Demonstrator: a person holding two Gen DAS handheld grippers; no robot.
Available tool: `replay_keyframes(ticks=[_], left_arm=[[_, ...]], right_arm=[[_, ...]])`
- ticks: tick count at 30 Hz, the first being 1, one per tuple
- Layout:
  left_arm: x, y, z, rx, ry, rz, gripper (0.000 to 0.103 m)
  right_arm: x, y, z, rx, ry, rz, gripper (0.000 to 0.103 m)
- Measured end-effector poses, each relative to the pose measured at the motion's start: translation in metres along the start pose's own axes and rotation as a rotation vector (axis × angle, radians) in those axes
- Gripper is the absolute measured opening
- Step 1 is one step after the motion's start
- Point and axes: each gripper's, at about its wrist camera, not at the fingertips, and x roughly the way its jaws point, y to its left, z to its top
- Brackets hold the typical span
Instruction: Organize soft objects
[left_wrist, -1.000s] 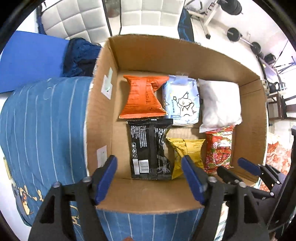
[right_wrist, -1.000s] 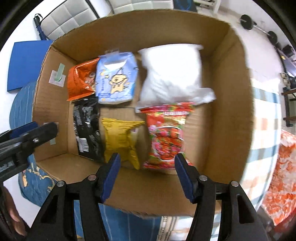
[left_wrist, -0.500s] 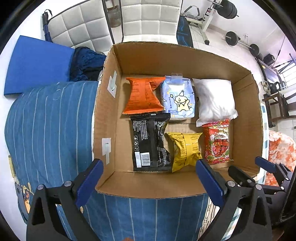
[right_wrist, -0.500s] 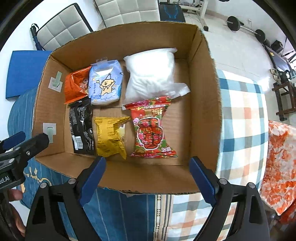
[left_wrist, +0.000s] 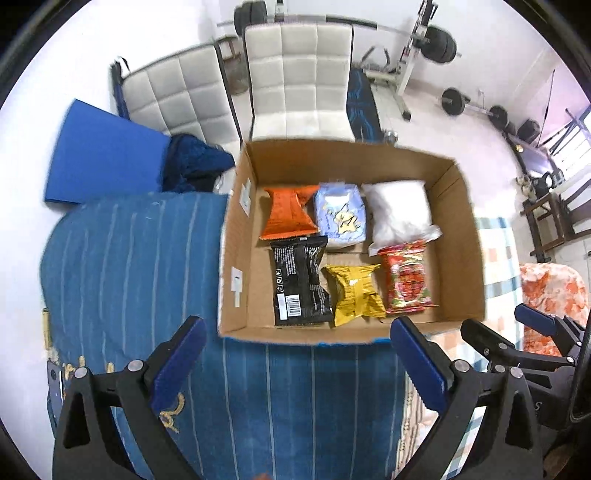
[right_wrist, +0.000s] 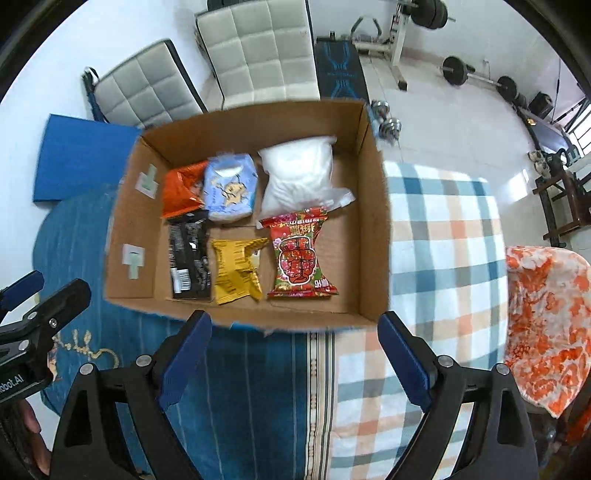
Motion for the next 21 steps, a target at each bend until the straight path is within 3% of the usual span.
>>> replay_keyframes(ticks=[4, 12, 21], left_arm=[[-0.054, 0.001, -0.019, -0.01, -0.085, -0.006, 0.102], [-0.141, 0.001, -0.054, -0.009, -0.18, 0.0, 0.102], [-0.209, 0.004, -0.088, -0.016, -0.254, -0.006, 0.102]], right_arm=[[-0.047, -0.003, -0.024, 0.008, -0.053, 0.03, 0.093], [-0.128, -0.001, -0.071, -0.015, -0.124, 0.053, 0.093], [-0.215, 0.003, -0.118, -0.015, -0.233, 0.072, 0.094]])
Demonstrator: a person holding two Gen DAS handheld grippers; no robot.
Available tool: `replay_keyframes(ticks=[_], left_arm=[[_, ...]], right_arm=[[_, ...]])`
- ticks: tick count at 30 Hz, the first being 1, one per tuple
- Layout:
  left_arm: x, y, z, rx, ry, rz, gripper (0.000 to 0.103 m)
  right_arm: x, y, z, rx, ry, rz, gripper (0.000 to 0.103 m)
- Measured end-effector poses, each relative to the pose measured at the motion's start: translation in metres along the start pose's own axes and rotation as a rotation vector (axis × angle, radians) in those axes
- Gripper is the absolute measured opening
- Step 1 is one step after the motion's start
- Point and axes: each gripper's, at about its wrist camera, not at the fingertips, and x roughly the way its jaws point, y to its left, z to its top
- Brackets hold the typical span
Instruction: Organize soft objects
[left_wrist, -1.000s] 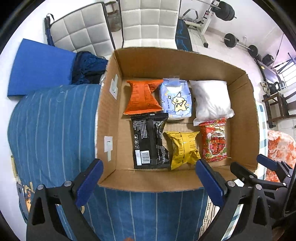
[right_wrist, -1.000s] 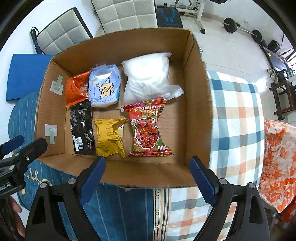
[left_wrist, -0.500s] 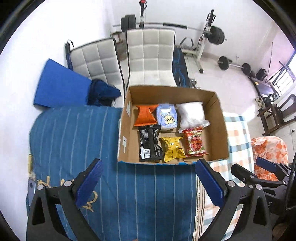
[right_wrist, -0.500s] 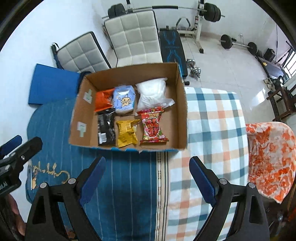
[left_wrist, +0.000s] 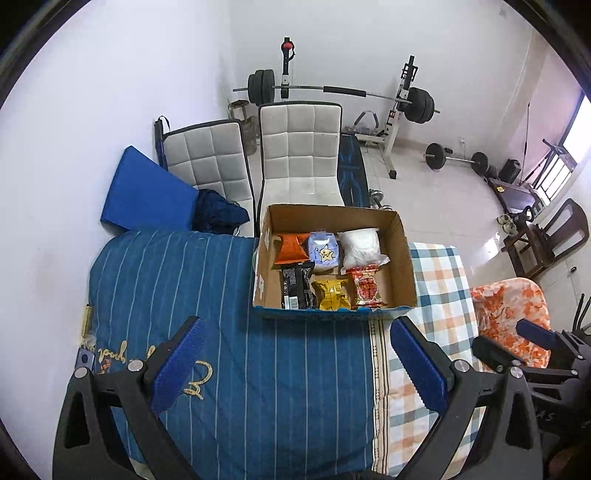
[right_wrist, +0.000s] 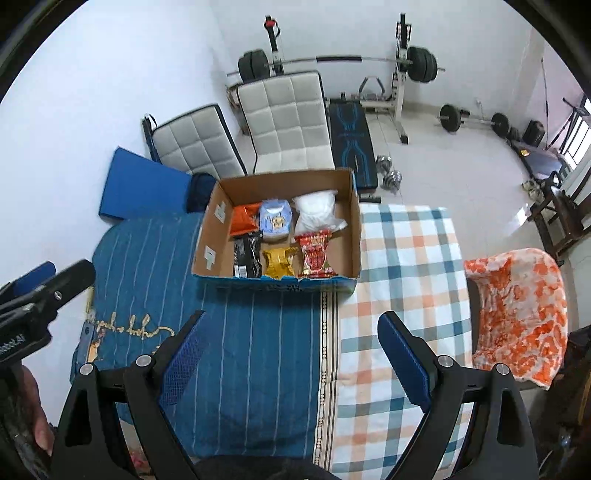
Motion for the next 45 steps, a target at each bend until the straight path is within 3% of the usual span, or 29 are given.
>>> replay_keyframes(ticks=[11, 45], left_arm=[[-0.042, -0.001, -0.018, -0.012, -0.045, -0.003, 0.102], [-0.06, -0.003, -0.023, -0.019, -0.123, 0.032, 0.102]], right_arm=[[-0.06, 0.016, -0.021, -0.051, -0.057, -0.003, 0.094], [-0.086, 0.011, -0.007, -0.02, -0.166, -0.047, 0.094]])
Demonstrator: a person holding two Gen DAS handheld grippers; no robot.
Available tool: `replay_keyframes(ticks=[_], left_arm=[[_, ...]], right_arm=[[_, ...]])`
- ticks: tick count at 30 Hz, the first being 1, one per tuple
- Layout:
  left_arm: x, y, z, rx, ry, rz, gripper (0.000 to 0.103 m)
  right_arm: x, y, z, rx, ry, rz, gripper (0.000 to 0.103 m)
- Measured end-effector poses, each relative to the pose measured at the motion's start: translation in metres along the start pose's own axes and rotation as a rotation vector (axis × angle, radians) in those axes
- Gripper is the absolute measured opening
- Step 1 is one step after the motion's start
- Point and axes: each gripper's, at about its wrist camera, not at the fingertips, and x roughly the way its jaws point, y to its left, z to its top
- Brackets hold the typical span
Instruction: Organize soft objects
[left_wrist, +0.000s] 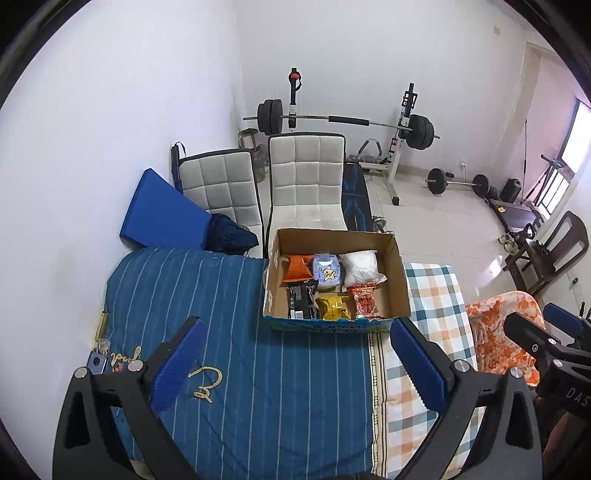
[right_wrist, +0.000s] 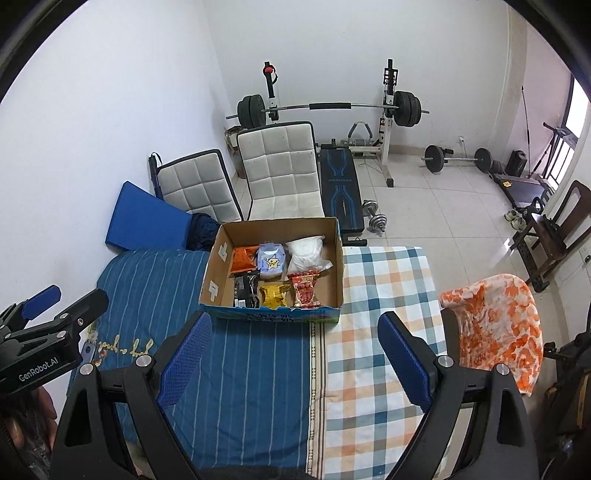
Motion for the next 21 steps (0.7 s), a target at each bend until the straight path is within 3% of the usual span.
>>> replay_keyframes(ticks=[21], left_arm=[[-0.002, -0.002, -0.002, 0.008, -0.003, -0.01, 0.102]], right_arm=[[-0.005, 0.011, 0.0, -0.017, -0.027, -0.02, 0.094]])
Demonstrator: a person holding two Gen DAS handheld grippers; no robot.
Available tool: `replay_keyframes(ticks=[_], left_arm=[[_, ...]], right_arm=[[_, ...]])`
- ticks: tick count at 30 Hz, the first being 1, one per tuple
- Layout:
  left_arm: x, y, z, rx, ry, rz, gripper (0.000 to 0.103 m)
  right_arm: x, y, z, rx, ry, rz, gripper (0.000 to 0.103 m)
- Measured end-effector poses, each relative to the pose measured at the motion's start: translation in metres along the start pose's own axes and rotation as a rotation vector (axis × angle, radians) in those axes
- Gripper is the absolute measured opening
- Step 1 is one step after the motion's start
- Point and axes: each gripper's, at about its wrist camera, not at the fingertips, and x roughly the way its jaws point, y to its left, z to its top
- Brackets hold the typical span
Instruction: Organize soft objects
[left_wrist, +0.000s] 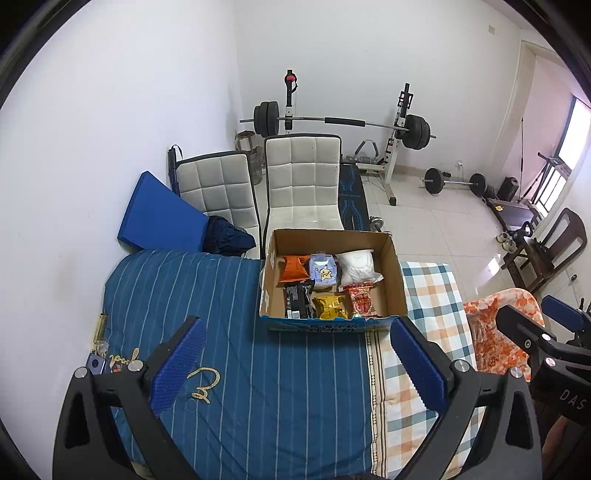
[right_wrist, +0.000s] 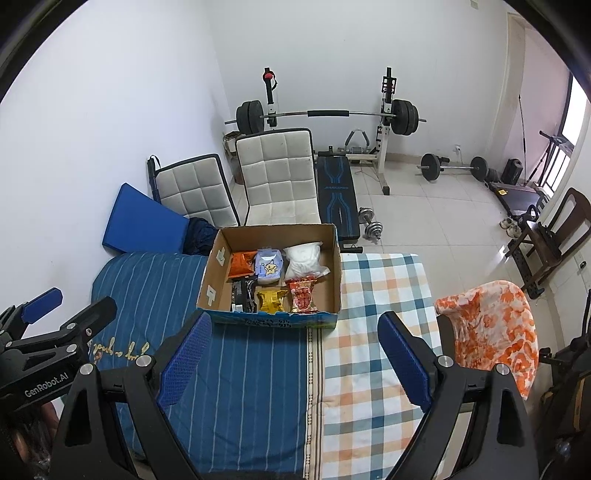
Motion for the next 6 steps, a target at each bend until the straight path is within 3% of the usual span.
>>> replay_keyframes(ticks=[6], left_arm=[[-0.0009, -0.001, 0.0016, 0.004, -0.006, 0.0, 0.102]], right_arm=[[0.0005, -0.0009, -0.0012, 0.004, -0.003, -0.002, 0.094]])
